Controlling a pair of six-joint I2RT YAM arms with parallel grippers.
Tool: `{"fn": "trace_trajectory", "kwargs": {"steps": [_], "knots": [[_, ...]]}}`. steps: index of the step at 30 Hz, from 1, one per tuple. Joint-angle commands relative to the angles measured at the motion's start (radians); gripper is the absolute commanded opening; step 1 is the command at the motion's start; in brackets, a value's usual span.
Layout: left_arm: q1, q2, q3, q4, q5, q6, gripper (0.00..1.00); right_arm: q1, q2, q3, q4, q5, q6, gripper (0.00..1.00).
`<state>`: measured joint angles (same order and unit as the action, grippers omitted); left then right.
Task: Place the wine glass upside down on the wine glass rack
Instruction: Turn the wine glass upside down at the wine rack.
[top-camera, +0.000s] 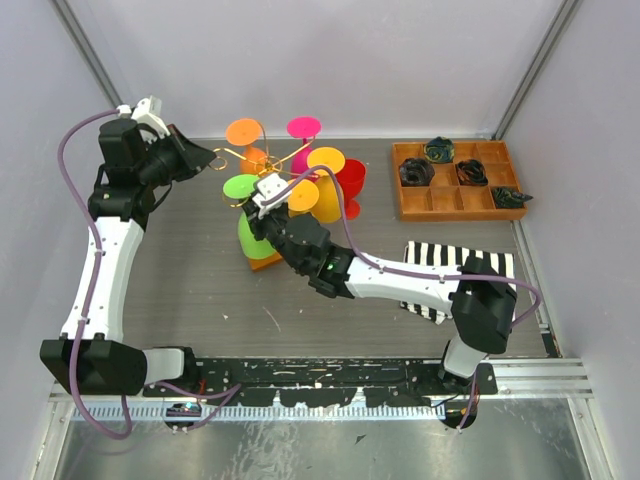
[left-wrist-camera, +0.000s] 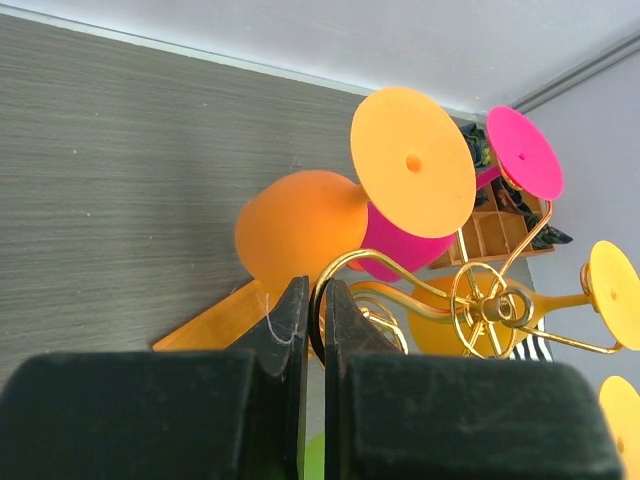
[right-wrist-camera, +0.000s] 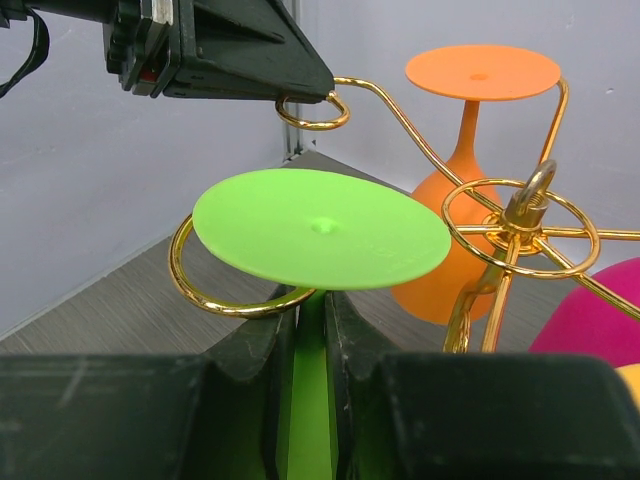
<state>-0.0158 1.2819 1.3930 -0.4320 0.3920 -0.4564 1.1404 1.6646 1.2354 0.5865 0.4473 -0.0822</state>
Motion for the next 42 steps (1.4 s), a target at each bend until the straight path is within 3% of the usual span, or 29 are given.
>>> {"fn": "trace_trajectory", "kwargs": {"steps": [1,23,42], "knots": [[0.000,-0.005,-0.026,-0.045,0.004,0.036,0.00,0.024,-0.049,0.004,0.016,-0.177,-0.025,0.12],[0.002,-0.004,-0.028,-0.045,0.008,0.034,0.00,0.024,0.016,-0.032,0.232,-0.192,0.005,0.18],[0.004,0.002,-0.029,-0.045,0.009,0.033,0.00,0.024,0.049,-0.027,0.264,-0.221,-0.016,0.21]]}}
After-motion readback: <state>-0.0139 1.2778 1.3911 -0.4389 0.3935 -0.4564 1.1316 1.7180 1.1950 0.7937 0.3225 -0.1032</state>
